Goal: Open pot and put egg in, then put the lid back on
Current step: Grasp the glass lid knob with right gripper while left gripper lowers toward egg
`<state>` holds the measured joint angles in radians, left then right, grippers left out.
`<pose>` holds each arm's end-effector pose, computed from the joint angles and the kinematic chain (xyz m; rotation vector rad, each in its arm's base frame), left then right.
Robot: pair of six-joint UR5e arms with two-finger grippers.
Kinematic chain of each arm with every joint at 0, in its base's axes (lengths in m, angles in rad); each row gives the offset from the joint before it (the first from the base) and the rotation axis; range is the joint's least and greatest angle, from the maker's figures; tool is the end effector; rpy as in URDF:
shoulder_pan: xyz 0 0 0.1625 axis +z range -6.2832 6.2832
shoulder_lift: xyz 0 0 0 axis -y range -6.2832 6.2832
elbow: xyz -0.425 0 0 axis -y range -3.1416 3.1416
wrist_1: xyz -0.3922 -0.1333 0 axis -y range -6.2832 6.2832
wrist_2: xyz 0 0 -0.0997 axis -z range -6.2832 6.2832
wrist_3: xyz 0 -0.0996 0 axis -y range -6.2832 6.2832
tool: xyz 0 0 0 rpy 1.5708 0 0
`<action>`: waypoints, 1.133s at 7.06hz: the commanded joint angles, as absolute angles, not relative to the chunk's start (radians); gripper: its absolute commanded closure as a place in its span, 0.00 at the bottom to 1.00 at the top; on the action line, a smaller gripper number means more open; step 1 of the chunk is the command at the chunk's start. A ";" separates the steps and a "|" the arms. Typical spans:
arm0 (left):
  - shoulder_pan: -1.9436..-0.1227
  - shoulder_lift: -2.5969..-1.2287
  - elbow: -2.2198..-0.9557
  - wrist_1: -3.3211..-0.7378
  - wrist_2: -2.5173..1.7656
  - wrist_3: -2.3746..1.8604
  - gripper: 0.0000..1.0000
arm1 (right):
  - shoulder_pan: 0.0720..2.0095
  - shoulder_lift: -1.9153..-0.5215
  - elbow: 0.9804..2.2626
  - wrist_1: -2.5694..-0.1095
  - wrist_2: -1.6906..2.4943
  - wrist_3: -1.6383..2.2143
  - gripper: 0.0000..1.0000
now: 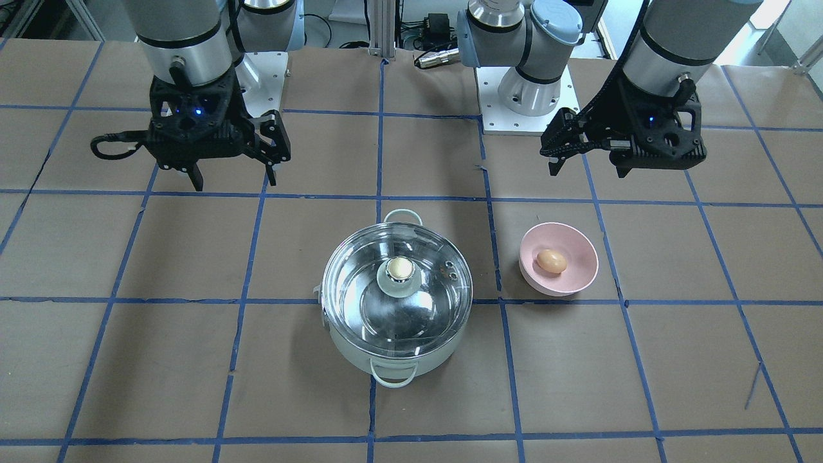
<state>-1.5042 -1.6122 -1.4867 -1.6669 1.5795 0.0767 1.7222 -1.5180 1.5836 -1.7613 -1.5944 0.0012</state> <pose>-0.0986 -0.5114 0.4991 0.0162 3.1356 0.0845 0.2087 -0.4994 0.4748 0.2319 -3.1128 0.1974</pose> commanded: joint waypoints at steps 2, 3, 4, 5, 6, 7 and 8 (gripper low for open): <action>-1.503 -1.611 -1.488 -1.667 1.578 0.077 0.00 | 1.883 -1.314 1.456 -1.872 -1.594 0.264 0.00; -1.508 -1.611 -1.488 -1.669 1.577 0.075 0.00 | 1.925 -1.269 1.454 -1.932 -1.594 0.402 0.00; -1.509 -1.611 -1.502 -1.670 1.578 0.046 0.00 | 1.962 -1.217 1.453 -1.978 -1.595 0.473 0.00; -1.496 -1.597 -1.558 -1.658 1.586 0.066 0.00 | 1.977 -1.191 1.451 -2.014 -1.595 0.532 0.00; -1.447 -1.594 -1.593 -1.619 1.588 0.140 0.00 | 1.977 -1.189 1.451 -2.014 -1.594 0.535 0.00; -1.389 -1.612 -1.621 -1.586 1.577 0.162 0.00 | 1.979 -1.187 1.451 -2.014 -1.594 0.558 0.00; -1.372 -1.617 -1.664 -1.531 1.580 0.172 0.00 | 1.980 -1.183 1.441 -2.016 -1.594 0.569 0.00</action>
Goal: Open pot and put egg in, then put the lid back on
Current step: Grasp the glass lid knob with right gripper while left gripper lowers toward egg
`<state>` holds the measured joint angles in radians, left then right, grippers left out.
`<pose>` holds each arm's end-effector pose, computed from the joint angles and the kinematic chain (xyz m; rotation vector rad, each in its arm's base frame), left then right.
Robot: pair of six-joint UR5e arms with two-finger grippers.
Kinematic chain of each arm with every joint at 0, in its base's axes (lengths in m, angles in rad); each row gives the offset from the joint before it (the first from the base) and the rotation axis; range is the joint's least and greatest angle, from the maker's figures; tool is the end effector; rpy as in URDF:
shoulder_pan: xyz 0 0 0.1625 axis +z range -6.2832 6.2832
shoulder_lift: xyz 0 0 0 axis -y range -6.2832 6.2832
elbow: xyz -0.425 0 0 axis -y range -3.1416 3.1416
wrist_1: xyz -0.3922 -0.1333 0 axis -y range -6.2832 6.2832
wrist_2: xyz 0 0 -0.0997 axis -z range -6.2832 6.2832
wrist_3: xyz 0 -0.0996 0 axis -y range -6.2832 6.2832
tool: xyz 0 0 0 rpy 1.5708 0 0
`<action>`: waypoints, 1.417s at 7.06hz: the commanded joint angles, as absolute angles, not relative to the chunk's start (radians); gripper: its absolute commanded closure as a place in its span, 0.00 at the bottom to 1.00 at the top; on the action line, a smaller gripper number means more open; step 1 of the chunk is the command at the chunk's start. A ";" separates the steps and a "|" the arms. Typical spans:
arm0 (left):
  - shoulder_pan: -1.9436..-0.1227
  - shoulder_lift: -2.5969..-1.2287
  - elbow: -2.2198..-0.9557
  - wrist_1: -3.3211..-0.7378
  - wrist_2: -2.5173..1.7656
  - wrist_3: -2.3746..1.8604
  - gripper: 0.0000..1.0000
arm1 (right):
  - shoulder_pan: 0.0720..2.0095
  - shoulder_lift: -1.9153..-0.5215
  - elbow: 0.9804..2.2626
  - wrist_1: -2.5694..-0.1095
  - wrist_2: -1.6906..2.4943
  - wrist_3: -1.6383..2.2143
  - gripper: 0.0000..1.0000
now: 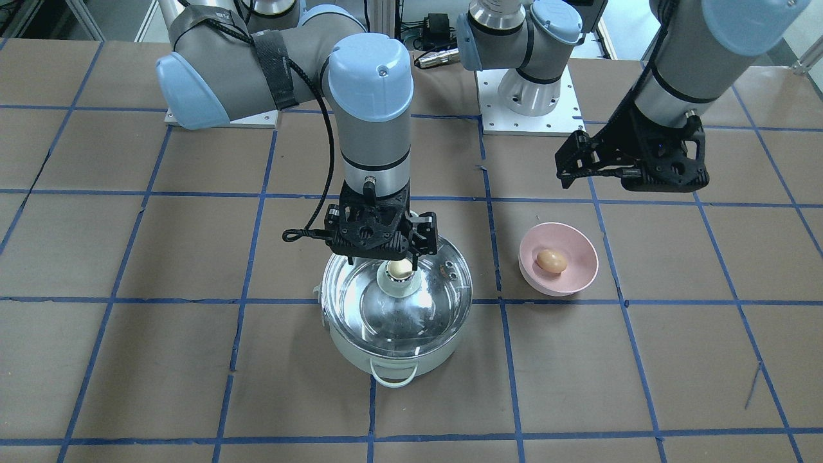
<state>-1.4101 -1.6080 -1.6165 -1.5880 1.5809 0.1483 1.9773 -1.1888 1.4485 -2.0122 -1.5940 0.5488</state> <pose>-0.0512 -0.5107 0.4457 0.0186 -3.1322 -0.1575 0.3787 -0.5485 0.3762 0.2213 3.0593 -0.2645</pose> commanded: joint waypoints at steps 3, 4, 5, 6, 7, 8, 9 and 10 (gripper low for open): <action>-1.338 -1.621 -1.846 -1.370 1.580 0.161 0.00 | 2.006 -1.149 1.427 -2.034 -1.592 0.600 0.00; -1.338 -1.623 -1.885 -1.329 1.580 0.158 0.00 | 2.023 -1.122 1.425 -2.077 -1.589 0.603 0.00; -1.338 -1.635 -1.911 -1.280 1.580 0.150 0.00 | 2.028 -1.112 1.427 -2.079 -1.589 0.598 0.00; -1.338 -1.650 -1.919 -1.267 1.578 0.125 0.00 | 2.028 -1.106 1.428 -2.079 -1.589 0.589 0.00; -1.338 -1.664 -1.919 -1.247 1.578 0.112 0.00 | 2.028 -1.106 1.428 -2.079 -1.589 0.600 0.14; -1.342 -1.669 -1.924 -1.241 1.577 0.068 0.01 | 2.028 -1.108 1.428 -2.079 -1.589 0.600 0.51; -1.356 -1.670 -1.936 -1.236 1.580 -0.037 0.01 | 2.028 -1.109 1.428 -2.074 -1.591 0.600 0.78; -1.359 -1.672 -1.939 -1.236 1.578 -0.129 0.01 | 2.026 -1.112 1.427 -2.063 -1.589 0.600 0.94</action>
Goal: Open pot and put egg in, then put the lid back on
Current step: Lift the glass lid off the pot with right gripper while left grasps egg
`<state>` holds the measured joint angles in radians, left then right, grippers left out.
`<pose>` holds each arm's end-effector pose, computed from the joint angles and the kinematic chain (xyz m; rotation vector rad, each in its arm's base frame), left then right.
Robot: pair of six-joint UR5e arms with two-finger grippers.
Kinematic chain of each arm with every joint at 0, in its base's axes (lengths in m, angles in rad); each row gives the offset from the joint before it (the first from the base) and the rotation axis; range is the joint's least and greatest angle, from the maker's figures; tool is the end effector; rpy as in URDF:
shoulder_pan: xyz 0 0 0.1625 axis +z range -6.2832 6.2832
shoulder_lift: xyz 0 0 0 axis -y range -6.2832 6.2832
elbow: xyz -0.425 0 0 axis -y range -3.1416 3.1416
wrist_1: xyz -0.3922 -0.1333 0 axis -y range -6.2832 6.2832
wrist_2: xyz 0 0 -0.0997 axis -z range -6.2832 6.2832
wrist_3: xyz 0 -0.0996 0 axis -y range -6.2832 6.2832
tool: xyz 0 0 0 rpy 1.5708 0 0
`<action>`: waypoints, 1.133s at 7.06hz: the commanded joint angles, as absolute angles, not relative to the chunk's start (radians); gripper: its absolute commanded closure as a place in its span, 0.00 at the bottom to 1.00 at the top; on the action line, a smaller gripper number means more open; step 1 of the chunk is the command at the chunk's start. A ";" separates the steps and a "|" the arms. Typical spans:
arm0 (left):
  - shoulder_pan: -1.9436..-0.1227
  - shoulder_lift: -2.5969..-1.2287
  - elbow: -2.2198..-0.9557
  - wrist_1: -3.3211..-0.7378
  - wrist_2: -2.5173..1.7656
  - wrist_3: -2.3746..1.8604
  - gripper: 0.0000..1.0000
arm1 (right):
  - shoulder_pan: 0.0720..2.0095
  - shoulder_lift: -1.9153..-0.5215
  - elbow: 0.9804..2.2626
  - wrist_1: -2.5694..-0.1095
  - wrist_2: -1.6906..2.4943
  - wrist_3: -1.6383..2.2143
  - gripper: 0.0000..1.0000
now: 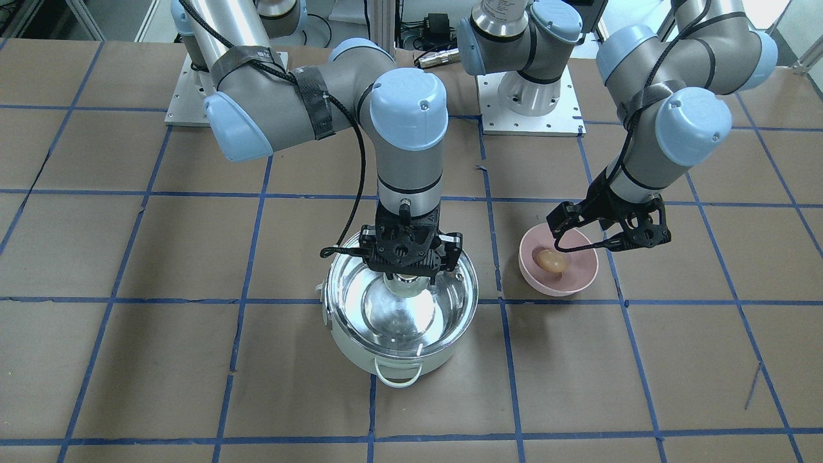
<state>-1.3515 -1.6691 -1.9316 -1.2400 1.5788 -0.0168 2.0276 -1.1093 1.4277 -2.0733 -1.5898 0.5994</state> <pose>-0.0250 -0.4968 0.3001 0.3678 -3.1084 -0.2013 0.4170 -0.5505 0.3406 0.2203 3.0464 -0.2582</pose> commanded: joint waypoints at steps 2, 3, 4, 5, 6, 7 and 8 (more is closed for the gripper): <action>-1.362 -1.706 -1.939 -1.159 1.578 -0.329 0.01 | 2.023 -1.167 1.422 -2.050 -1.600 0.589 0.95; -1.367 -1.716 -1.944 -1.144 1.580 -0.409 0.01 | 2.004 -1.211 1.414 -1.992 -1.597 0.580 0.95; -1.368 -1.717 -1.959 -1.115 1.578 -0.444 0.02 | 1.982 -1.241 1.410 -1.971 -1.597 0.546 0.95; -1.368 -1.723 -1.988 -1.054 1.578 -0.483 0.02 | 1.936 -1.293 1.411 -1.912 -1.595 0.482 0.94; -1.368 -1.747 -2.035 -0.958 1.577 -0.503 0.02 | 1.868 -1.355 1.416 -1.822 -1.592 0.407 0.94; -1.368 -1.767 -2.083 -0.849 1.577 -0.573 0.02 | 1.788 -1.423 1.422 -1.727 -1.589 0.334 0.94; -1.368 -1.776 -2.097 -0.832 1.578 -0.625 0.02 | 1.728 -1.468 1.425 -1.644 -1.589 0.266 0.94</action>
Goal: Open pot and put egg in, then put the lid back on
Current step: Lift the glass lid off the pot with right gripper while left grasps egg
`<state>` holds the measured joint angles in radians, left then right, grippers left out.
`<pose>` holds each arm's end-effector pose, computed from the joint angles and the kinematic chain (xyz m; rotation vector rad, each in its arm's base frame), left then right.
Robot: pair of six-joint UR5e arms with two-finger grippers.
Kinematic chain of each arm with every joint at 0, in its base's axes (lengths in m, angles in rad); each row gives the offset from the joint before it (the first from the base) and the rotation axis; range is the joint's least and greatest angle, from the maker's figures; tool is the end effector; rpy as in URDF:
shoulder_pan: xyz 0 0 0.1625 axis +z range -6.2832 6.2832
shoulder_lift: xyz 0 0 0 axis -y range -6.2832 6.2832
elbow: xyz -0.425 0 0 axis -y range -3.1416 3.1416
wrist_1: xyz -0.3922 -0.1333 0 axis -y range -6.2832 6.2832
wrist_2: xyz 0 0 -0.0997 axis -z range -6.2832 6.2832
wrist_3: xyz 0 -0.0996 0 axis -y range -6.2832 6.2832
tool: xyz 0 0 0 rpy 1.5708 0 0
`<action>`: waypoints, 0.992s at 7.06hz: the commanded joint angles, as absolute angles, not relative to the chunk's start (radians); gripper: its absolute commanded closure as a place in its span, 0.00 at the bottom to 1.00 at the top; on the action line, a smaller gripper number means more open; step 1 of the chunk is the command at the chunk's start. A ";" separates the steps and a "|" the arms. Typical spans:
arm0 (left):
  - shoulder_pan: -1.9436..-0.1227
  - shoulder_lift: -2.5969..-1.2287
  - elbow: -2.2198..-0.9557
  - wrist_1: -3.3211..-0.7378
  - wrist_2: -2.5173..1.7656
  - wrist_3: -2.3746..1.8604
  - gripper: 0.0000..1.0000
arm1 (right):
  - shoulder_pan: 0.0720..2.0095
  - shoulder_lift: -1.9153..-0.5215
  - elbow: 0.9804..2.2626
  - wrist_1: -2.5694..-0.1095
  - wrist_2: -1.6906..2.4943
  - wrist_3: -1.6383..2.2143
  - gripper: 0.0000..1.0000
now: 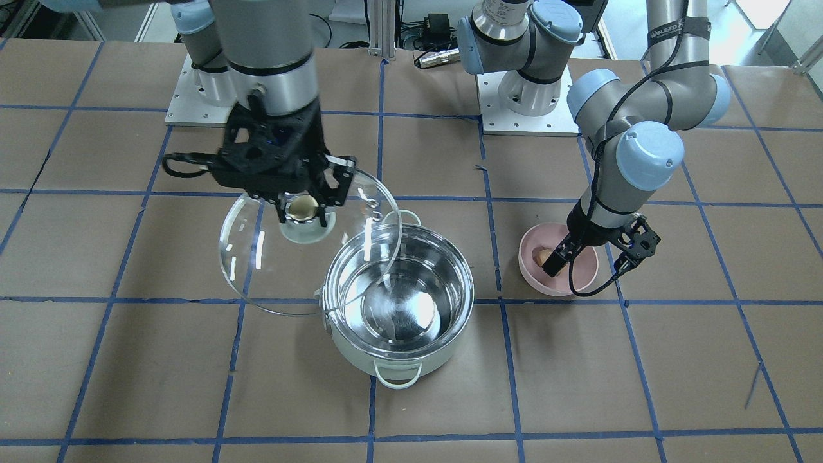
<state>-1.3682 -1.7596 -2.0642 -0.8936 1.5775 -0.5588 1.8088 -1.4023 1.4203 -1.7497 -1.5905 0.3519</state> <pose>-0.0327 -0.5002 0.2326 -1.1645 2.9097 0.0059 0.2639 -0.5305 0.4921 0.1791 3.0986 -0.2483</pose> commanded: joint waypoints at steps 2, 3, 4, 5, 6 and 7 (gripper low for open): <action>-1.368 -1.778 -2.114 -0.835 1.578 -0.656 0.02 | 1.677 -1.506 1.421 -1.557 -1.600 0.238 0.93; -1.368 -1.778 -2.121 -0.833 1.578 -0.688 0.02 | 1.671 -1.512 1.427 -1.549 -1.601 0.238 0.93; -1.368 -1.776 -2.129 -0.828 1.578 -0.690 0.02 | 1.671 -1.514 1.431 -1.549 -1.601 0.238 0.93; -1.368 -1.778 -2.129 -0.828 1.578 -0.692 0.02 | 1.671 -1.517 1.431 -1.548 -1.603 0.238 0.93; -1.368 -1.778 -2.129 -0.828 1.578 -0.699 0.02 | 1.672 -1.525 1.431 -1.534 -1.598 0.238 0.92; -1.368 -1.785 -2.129 -0.822 1.577 -0.736 0.02 | 1.672 -1.525 1.437 -1.534 -1.592 0.238 0.92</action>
